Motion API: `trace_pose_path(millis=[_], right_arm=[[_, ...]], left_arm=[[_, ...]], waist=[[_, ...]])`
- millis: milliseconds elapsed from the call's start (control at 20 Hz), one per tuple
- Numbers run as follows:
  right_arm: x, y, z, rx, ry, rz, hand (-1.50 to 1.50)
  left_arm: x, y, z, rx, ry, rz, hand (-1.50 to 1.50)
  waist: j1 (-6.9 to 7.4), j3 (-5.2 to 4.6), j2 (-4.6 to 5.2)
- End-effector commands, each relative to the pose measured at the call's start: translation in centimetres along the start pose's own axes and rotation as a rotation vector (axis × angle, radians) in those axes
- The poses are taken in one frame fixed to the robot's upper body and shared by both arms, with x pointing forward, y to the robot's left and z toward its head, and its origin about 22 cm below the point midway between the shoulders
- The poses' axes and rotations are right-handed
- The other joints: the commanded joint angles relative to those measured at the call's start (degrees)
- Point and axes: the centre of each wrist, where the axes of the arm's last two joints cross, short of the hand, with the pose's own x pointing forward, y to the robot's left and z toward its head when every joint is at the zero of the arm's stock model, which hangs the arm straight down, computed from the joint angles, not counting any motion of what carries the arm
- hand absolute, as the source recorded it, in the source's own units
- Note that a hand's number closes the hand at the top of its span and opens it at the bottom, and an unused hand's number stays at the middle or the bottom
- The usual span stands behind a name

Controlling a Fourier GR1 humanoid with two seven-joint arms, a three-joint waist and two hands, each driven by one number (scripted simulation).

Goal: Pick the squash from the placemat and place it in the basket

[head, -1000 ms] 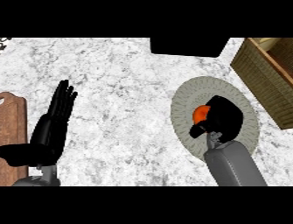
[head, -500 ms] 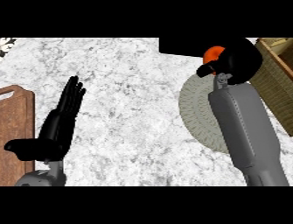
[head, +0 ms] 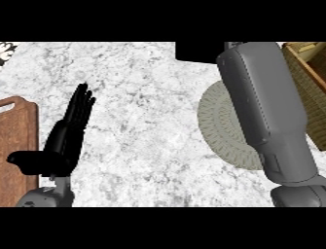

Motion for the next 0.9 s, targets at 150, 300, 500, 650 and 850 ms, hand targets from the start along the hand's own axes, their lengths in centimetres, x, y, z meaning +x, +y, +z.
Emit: trace_pose_path(millis=[150,300,500,650,850], right_arm=[[3.4,-1.3,-1.1,-0.070,0.244,-0.071,1.50],[3.4,-1.2,-2.3,-0.092,0.291,0.008,1.50],[4.0,-1.3,-3.0,-0.125,0.308,0.134,1.50],[2.7,-0.3,-4.0,-0.125,0.333,0.163,1.50],[1.9,-0.4,-5.0,-0.157,0.338,0.102,1.50]], left_arm=[[-0.6,1.0,0.5,0.025,0.009,-0.006,0.00],[0.2,0.9,-0.2,0.042,0.012,-0.008,0.00],[-0.7,1.2,-0.5,0.079,0.021,-0.010,0.00],[-0.9,2.3,1.7,0.067,0.019,-0.021,0.00],[-1.1,1.4,0.8,0.087,0.029,0.000,0.00]], waist=[[-1.30,-0.05,-0.23],[-2.61,0.00,-0.53],[-3.96,-0.02,-0.76],[-4.00,0.05,-1.28],[-4.97,0.09,-1.27]])
